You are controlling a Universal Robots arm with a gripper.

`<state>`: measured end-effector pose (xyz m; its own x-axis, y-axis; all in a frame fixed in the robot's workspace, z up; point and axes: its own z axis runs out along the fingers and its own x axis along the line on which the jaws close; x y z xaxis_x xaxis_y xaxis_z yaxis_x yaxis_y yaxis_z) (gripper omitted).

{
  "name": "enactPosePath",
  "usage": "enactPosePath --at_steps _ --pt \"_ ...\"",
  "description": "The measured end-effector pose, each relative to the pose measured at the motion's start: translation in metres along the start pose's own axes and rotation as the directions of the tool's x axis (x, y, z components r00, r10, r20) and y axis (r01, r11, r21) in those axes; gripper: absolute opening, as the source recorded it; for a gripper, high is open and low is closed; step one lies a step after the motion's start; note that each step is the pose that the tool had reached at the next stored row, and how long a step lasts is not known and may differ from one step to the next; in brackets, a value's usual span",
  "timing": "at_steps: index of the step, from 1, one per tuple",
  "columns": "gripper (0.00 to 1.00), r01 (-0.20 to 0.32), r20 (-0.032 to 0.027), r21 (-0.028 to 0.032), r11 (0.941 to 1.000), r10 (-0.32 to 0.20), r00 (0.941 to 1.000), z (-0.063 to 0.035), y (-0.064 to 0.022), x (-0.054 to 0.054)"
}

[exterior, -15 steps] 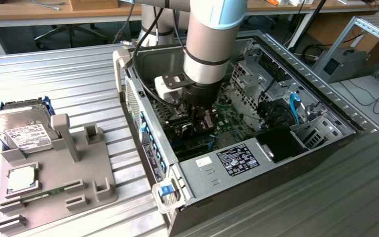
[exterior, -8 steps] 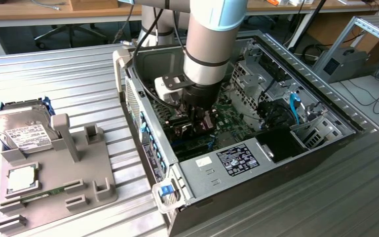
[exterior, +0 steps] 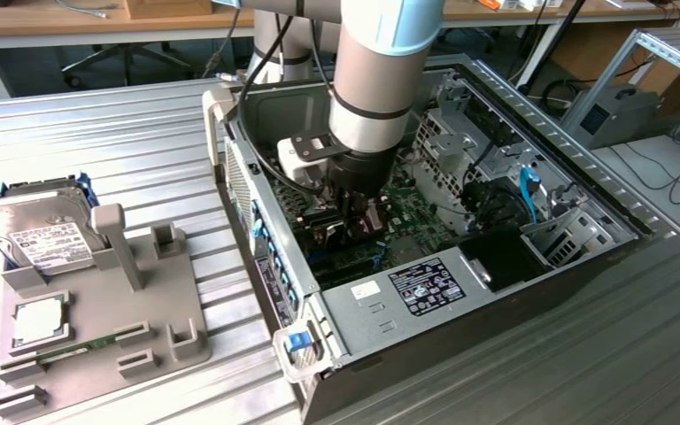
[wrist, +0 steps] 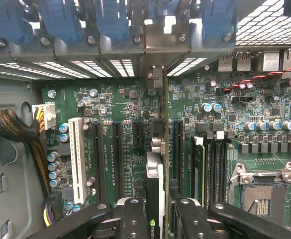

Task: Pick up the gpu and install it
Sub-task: 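Insert the gpu into the slot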

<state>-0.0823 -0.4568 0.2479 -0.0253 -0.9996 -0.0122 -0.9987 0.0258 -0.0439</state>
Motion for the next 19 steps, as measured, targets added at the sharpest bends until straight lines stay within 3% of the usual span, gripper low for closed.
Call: enactPosePath --at_steps 3,4,6,8,9,14,19 --pt "0.28 0.000 0.0000 0.0001 1.0000 0.000 1.0000 0.0000 0.0001 0.000" --pt "0.40 0.000 0.0000 0.0000 1.0000 0.000 1.0000 0.0000 0.0001 0.000" --pt "0.52 0.000 0.0000 0.0000 1.0000 0.000 1.0000 0.0000 0.0000 0.000" --pt "0.52 0.000 0.0000 0.0000 1.0000 0.000 1.0000 -0.0001 0.0000 0.000" --pt "0.58 0.000 -0.0004 -0.0002 1.0000 0.000 1.0000 -0.0006 0.0000 0.000" --pt "0.58 0.000 0.0000 0.0000 1.0000 0.000 1.0000 -0.0105 -0.0004 0.000" --pt "0.58 0.000 0.0000 0.0000 1.0000 0.000 1.0000 -0.0331 -0.0014 0.000"
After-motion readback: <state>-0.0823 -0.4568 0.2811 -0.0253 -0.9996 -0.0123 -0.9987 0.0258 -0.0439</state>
